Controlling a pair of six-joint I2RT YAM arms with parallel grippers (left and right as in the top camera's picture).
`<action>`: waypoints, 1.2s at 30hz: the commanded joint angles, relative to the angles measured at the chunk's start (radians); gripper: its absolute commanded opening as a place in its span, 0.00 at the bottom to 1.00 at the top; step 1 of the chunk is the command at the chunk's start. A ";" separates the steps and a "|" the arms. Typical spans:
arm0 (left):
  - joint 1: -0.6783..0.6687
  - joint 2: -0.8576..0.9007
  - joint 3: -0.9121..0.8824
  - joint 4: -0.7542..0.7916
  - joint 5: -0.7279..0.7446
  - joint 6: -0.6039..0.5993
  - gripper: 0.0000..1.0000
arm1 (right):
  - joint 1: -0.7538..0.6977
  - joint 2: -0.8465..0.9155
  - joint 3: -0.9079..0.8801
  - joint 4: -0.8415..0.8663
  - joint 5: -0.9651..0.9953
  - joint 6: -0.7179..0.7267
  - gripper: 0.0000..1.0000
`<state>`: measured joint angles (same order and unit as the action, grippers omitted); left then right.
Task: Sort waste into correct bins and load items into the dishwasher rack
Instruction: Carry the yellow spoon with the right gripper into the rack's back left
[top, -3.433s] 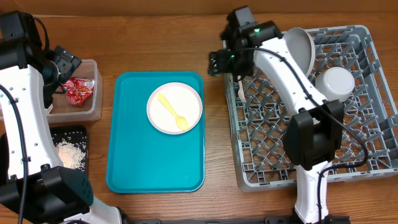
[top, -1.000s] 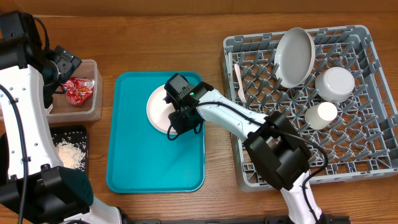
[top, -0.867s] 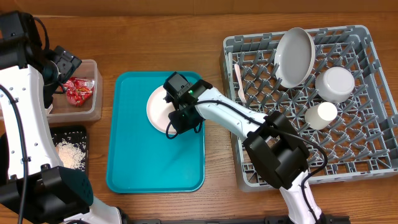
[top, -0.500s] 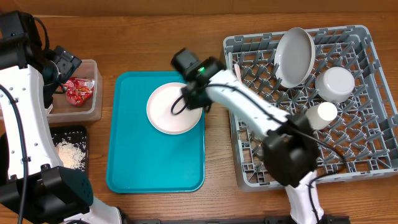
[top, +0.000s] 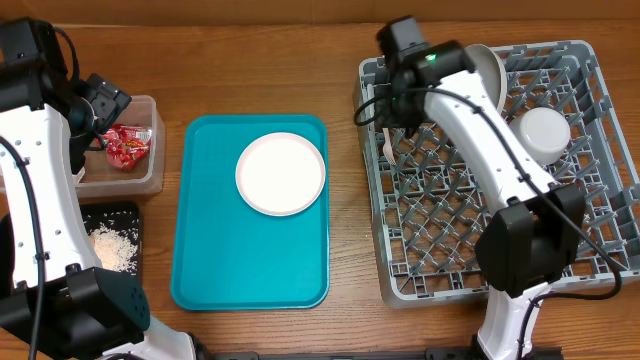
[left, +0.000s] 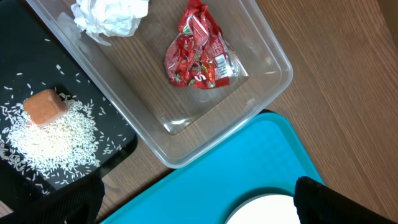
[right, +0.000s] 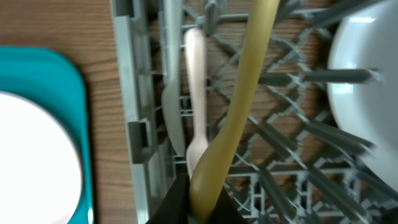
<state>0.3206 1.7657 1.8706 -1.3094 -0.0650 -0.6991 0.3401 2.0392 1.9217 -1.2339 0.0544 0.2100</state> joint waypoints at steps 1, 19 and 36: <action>0.000 0.000 -0.002 0.002 -0.013 0.004 1.00 | -0.030 -0.015 -0.016 0.017 -0.165 -0.137 0.04; 0.000 0.000 -0.002 0.002 -0.013 0.004 1.00 | -0.054 -0.013 -0.150 0.122 -0.240 -0.214 0.15; 0.000 0.000 -0.002 0.002 -0.013 0.004 1.00 | -0.001 -0.125 -0.054 0.032 -0.407 0.087 1.00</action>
<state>0.3206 1.7657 1.8706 -1.3094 -0.0650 -0.6991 0.2996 2.0163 1.8275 -1.1961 -0.3092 0.1574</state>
